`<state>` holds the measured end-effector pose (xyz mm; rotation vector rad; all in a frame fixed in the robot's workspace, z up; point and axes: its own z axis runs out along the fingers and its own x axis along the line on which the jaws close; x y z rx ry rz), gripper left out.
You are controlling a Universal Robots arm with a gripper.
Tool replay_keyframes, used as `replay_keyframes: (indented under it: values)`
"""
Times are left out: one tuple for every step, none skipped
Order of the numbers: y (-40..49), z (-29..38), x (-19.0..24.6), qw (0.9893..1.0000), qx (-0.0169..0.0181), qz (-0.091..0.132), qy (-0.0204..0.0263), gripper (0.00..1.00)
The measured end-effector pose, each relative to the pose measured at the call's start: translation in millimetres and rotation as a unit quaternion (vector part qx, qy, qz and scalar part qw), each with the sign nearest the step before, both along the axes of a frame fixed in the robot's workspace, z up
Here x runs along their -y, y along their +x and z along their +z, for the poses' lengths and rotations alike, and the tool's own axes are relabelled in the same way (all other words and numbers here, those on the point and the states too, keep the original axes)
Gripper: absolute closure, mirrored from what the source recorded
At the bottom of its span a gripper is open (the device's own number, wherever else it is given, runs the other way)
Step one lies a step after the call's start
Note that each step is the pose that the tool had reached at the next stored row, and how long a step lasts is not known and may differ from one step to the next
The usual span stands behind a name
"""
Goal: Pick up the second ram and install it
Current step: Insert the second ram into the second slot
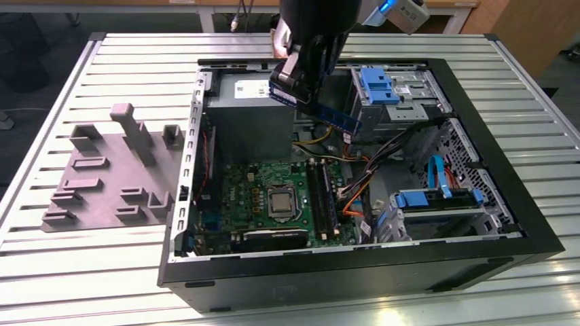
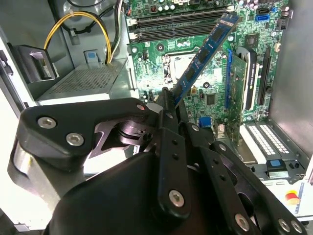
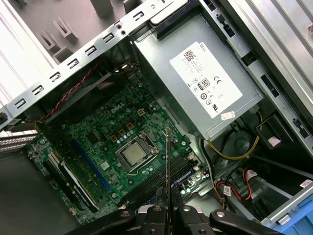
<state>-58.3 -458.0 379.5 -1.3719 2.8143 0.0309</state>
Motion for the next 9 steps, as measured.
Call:
replay_keyframes:
  values:
    - [0.0,0.0,0.0,1.0000,0.0000,0.000,0.0000,0.85]
    - [0.0,0.0,0.0,1.0000,0.0000,-0.001,0.0000,0.85]
    - [0.0,0.0,0.0,1.0000,0.0000,-0.001,0.0000,0.85]
    - [0.0,0.0,0.0,1.0000,0.0000,-0.002,0.0000,0.85]
    - [0.0,0.0,0.0,1.0000,0.0000,-0.002,0.0000,0.85]
    - [0.0,0.0,0.0,1.0000,0.0000,-0.003,0.0000,0.85]
    - [0.0,0.0,0.0,1.0000,0.0000,-0.003,0.0000,0.85]
    - [0.0,0.0,0.0,1.0000,0.0000,-0.004,0.0000,0.85]
    - [0.0,0.0,0.0,1.0000,0.0000,-0.004,0.0000,0.85]
